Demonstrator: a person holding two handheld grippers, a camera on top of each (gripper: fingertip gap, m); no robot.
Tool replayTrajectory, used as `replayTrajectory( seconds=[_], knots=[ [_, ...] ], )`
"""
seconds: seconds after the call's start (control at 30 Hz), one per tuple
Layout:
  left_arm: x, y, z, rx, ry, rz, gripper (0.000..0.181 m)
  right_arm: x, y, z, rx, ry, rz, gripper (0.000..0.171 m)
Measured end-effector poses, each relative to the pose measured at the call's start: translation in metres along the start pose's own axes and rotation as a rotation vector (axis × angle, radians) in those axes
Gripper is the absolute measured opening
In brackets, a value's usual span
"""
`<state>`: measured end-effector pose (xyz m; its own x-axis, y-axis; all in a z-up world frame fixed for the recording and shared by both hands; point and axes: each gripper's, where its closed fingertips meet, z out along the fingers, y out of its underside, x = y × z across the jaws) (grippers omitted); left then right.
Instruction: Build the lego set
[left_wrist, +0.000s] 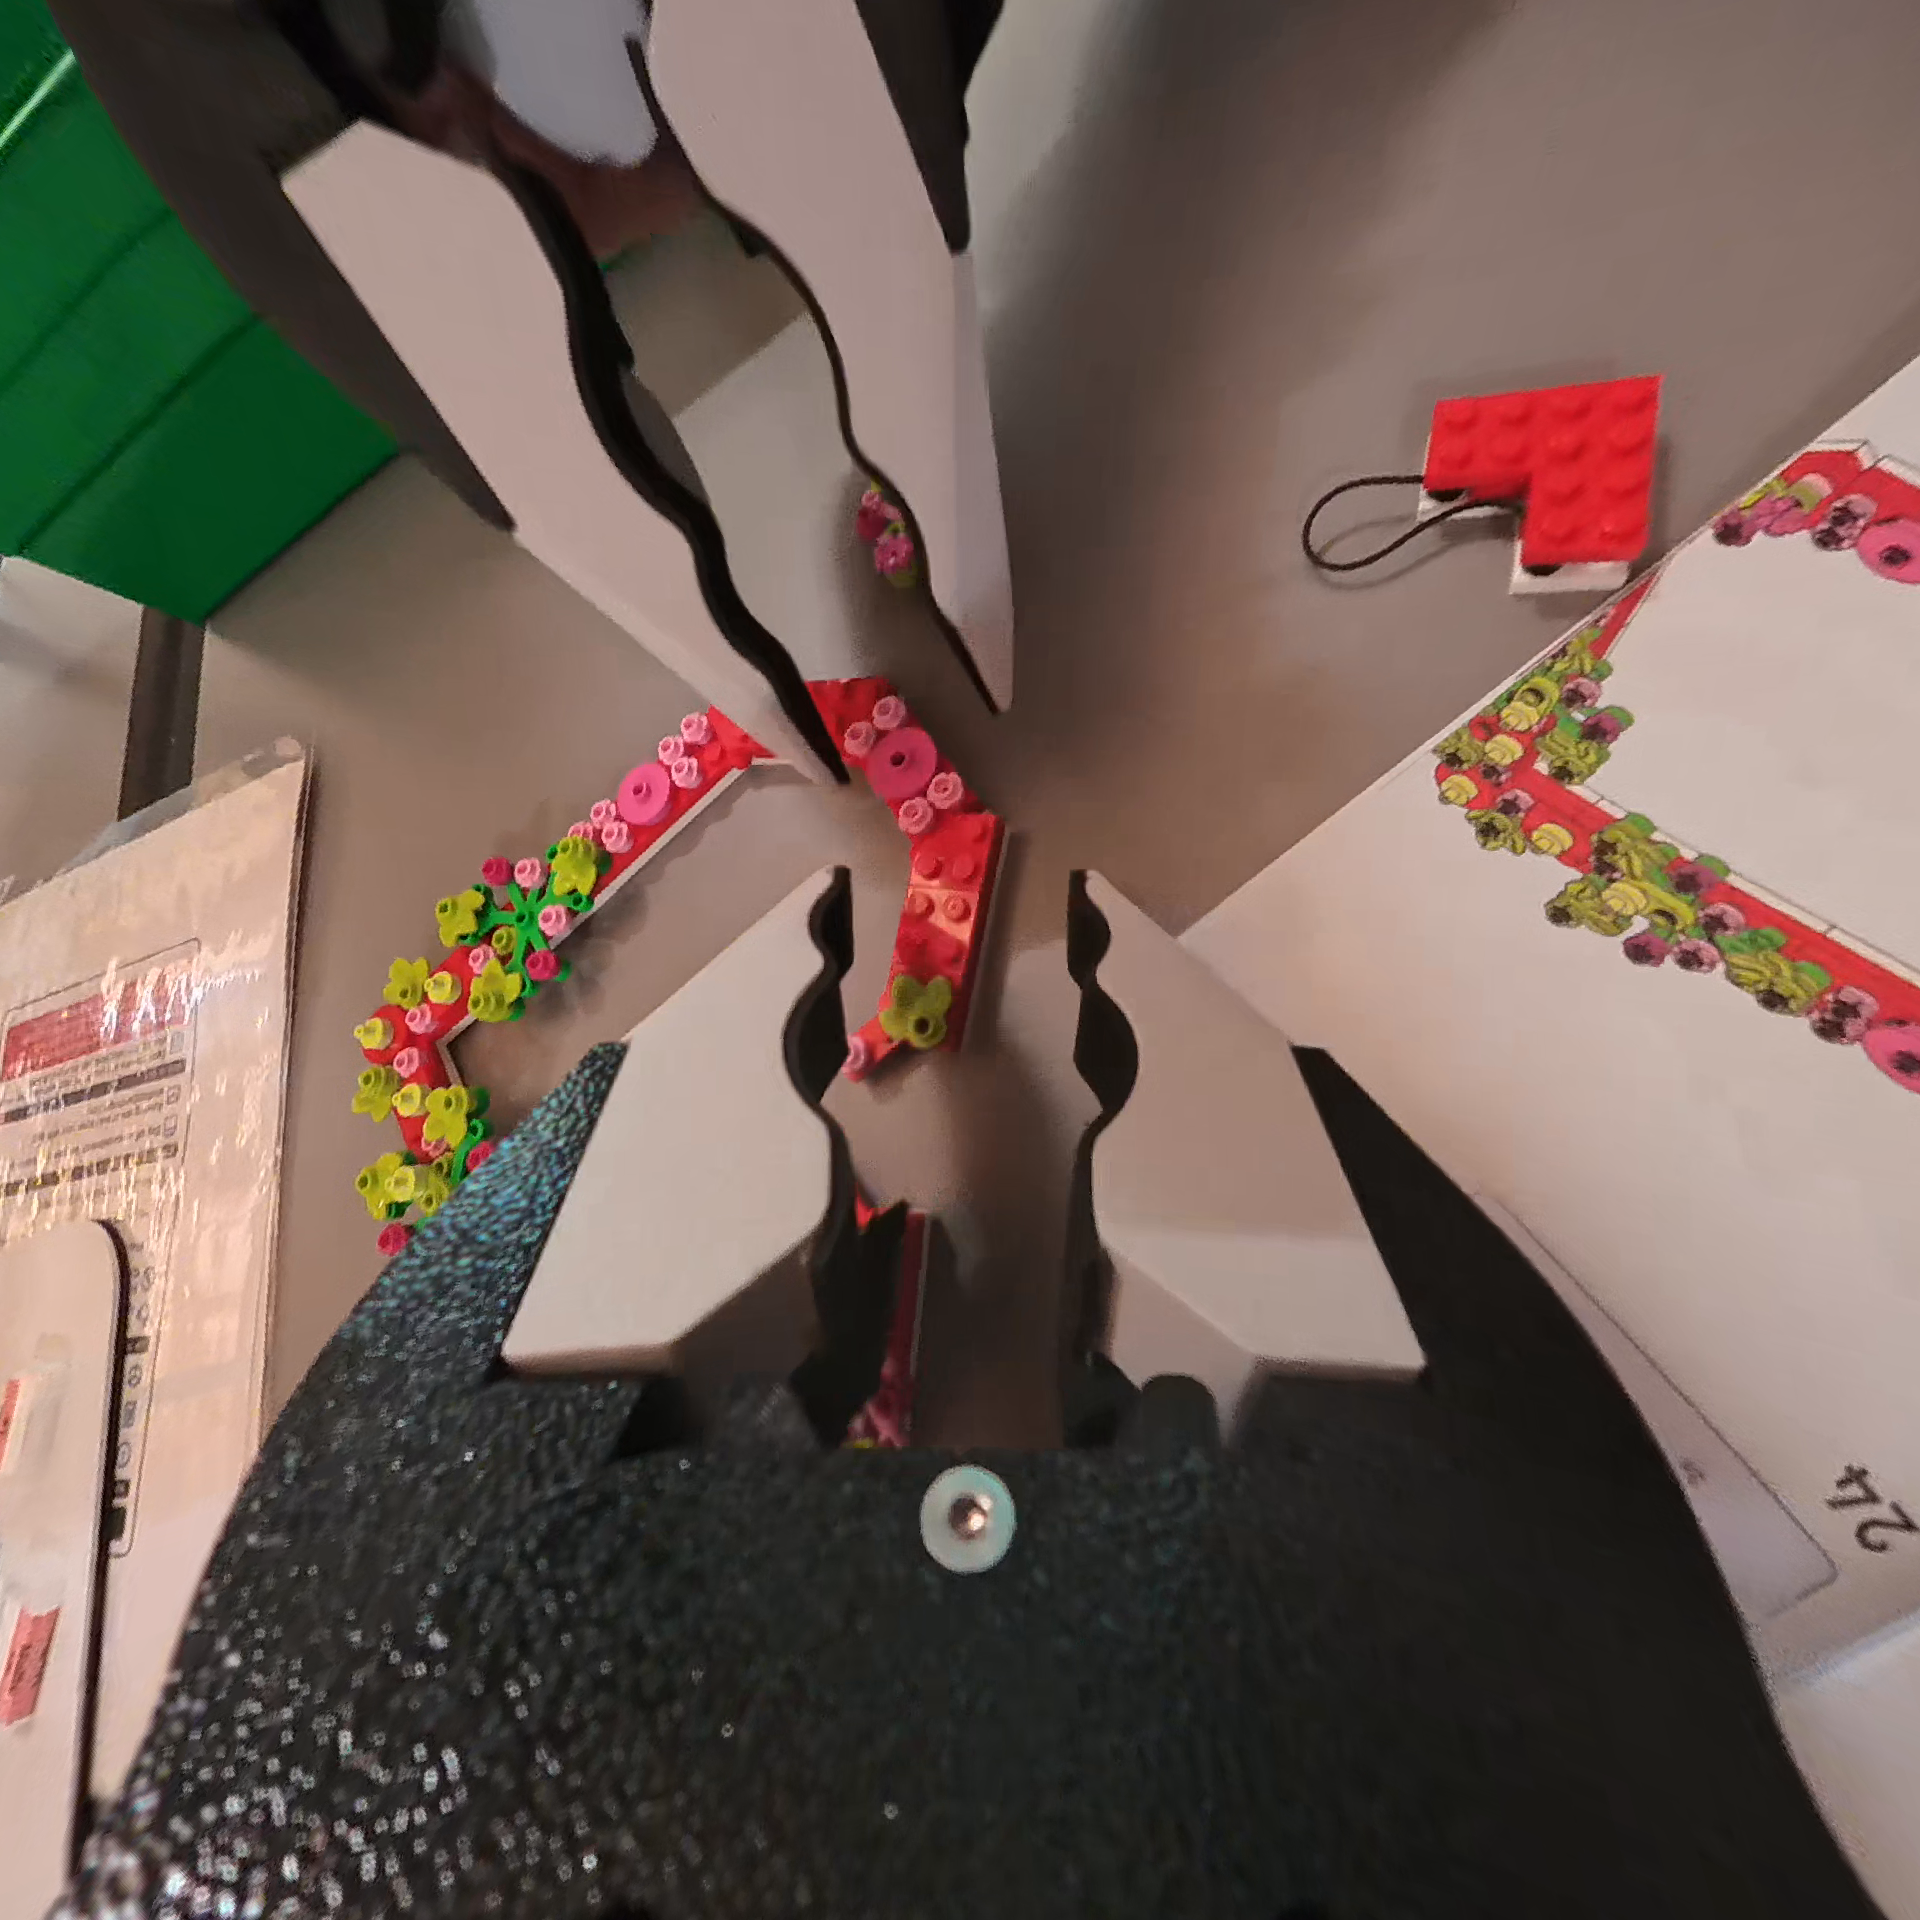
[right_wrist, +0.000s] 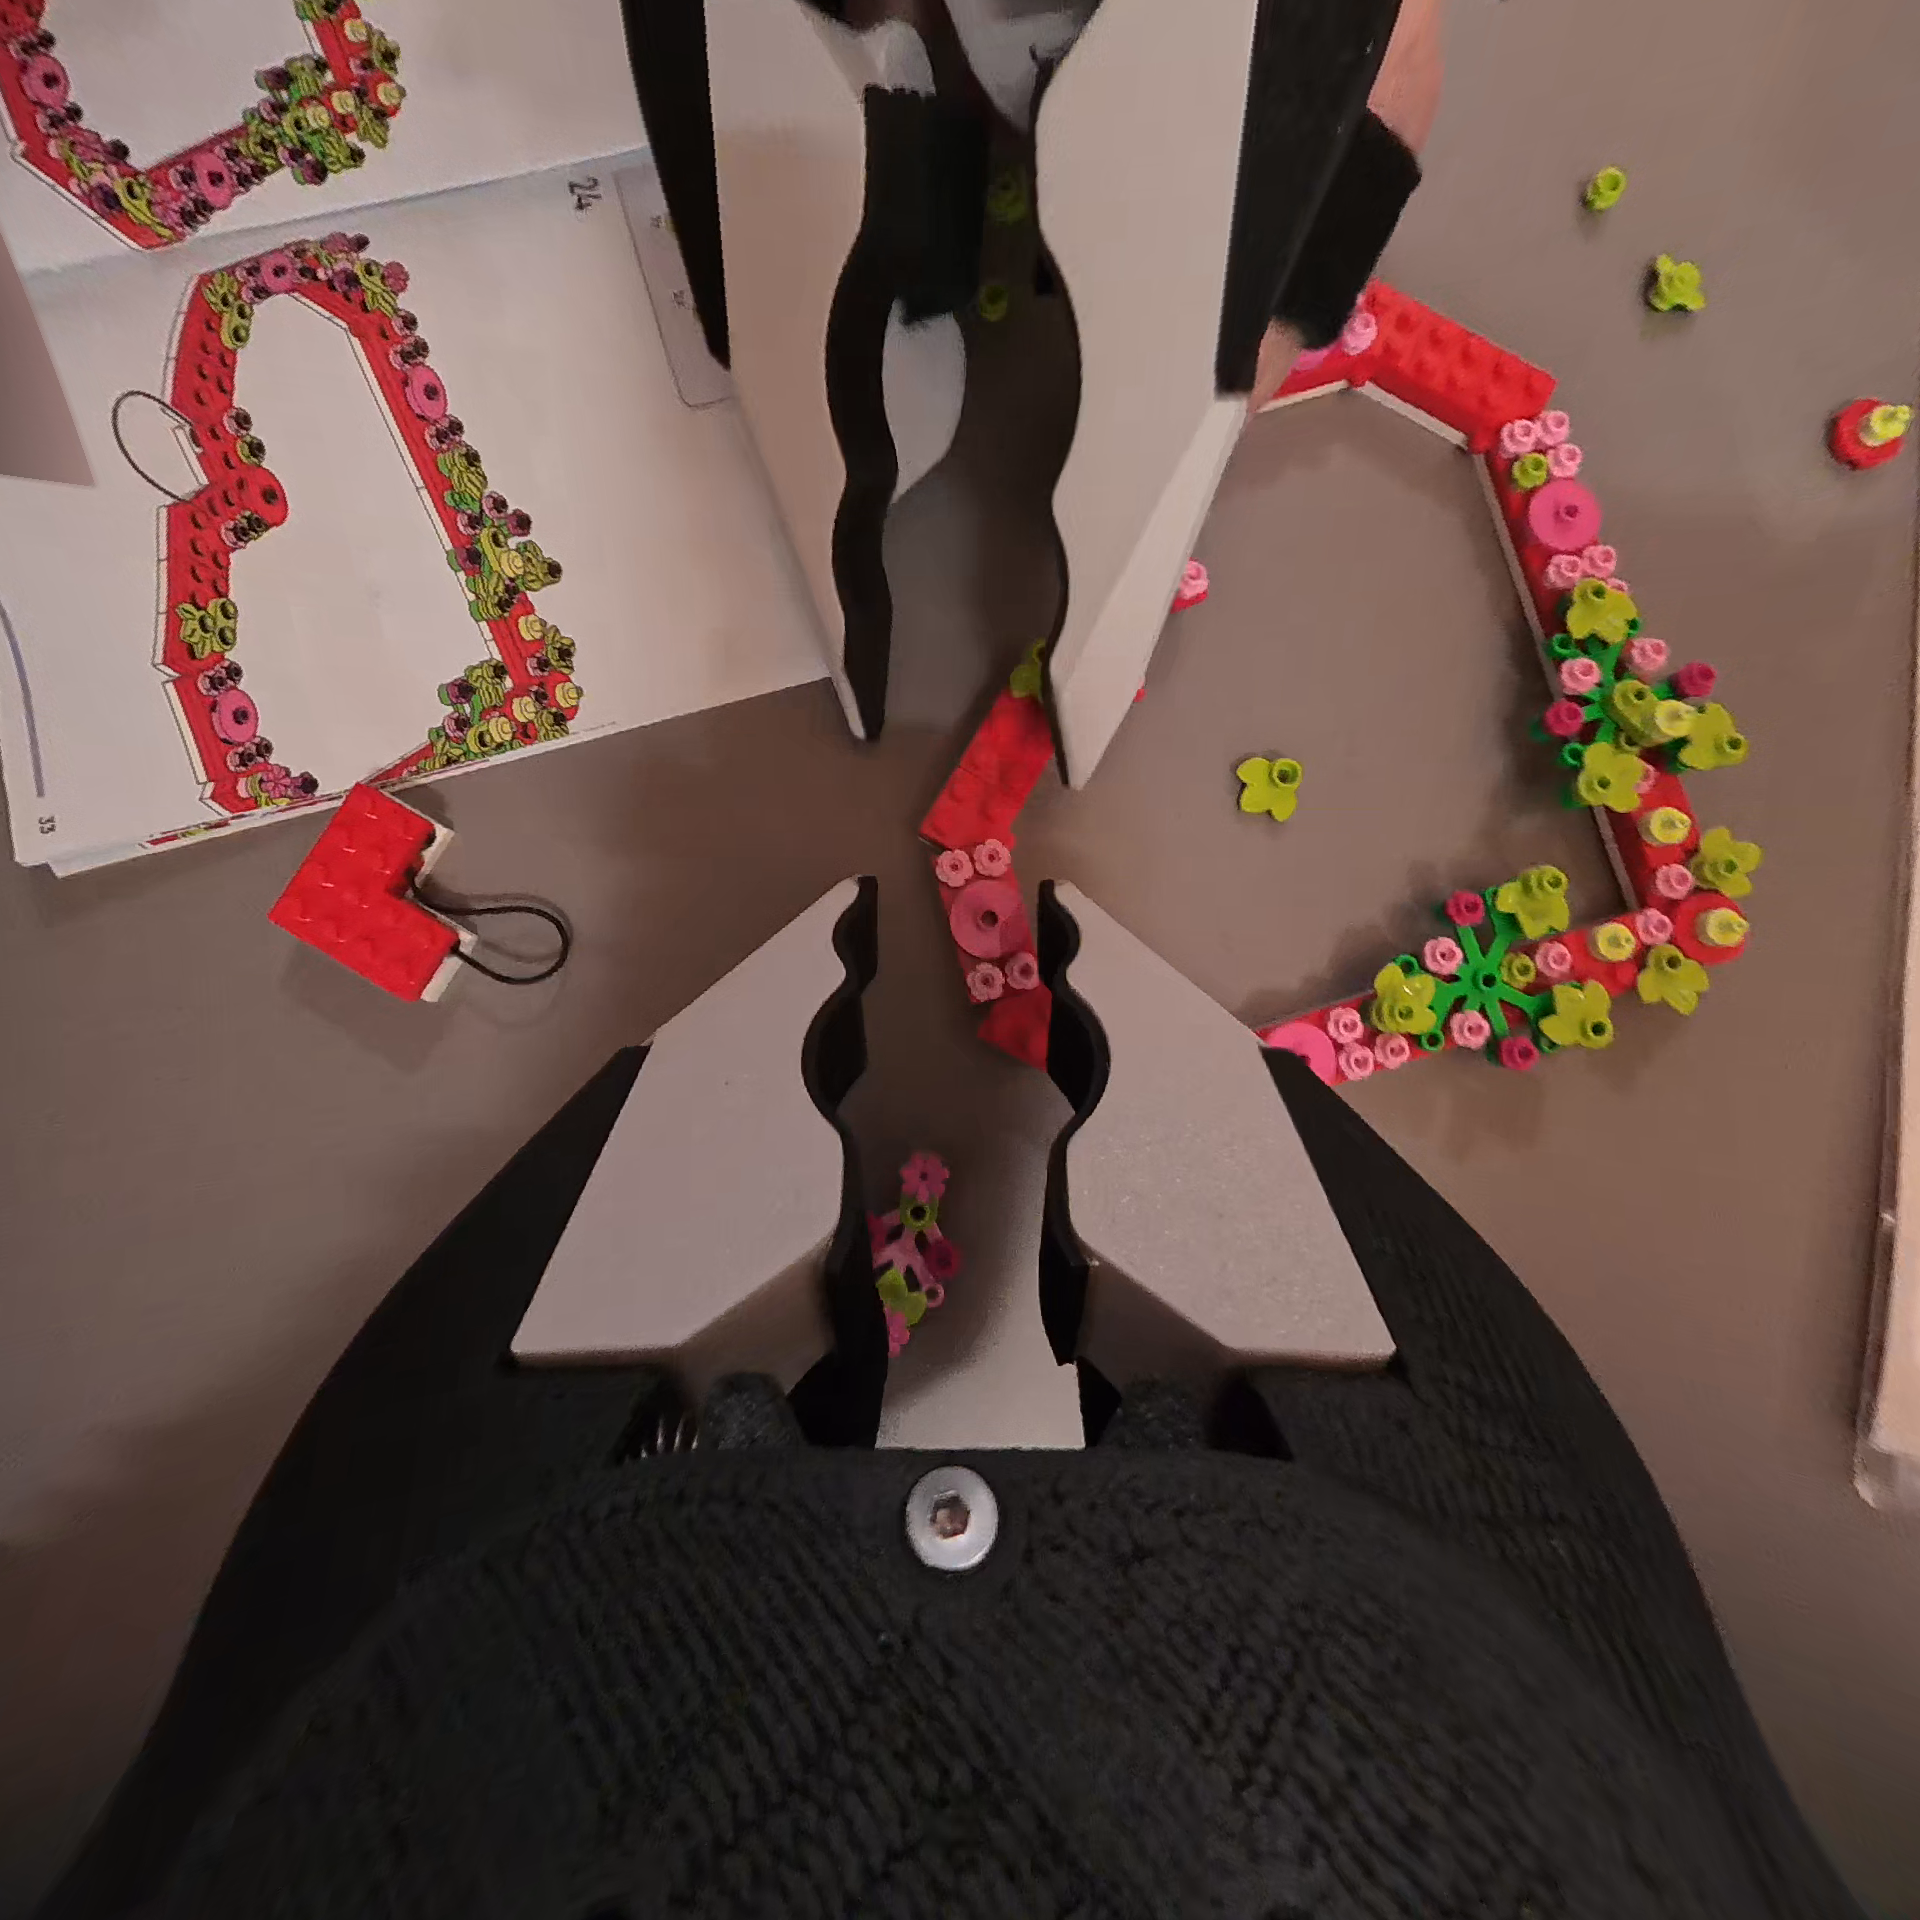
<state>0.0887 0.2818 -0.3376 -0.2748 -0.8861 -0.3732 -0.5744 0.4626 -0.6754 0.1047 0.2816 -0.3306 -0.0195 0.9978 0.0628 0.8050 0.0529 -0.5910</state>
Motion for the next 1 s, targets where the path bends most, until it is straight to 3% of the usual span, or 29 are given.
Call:
replayTrajectory(
  seconds=[0.27, 0.53, 0.73, 1.0],
  knots=[
    [-0.004, 0.006, 0.01, -0.044, -0.027, 0.024, 0.017, -0.001, 0.0, 0.011, -0.006, -0.049, 0.017, 0.022],
    [-0.005, 0.007, 0.011, -0.022, -0.008, -0.021, 0.015, 0.004, -0.001, 0.012, 0.023, -0.102, 0.051, 0.013],
    [-0.005, 0.007, 0.011, -0.019, -0.005, -0.022, 0.015, 0.003, 0.0, 0.017, 0.012, -0.135, 0.049, 0.017],
    [-0.005, 0.007, 0.01, -0.016, -0.002, -0.051, 0.015, 0.003, 0.0, 0.018, -0.005, -0.025, -0.081, 0.014]
  ],
)
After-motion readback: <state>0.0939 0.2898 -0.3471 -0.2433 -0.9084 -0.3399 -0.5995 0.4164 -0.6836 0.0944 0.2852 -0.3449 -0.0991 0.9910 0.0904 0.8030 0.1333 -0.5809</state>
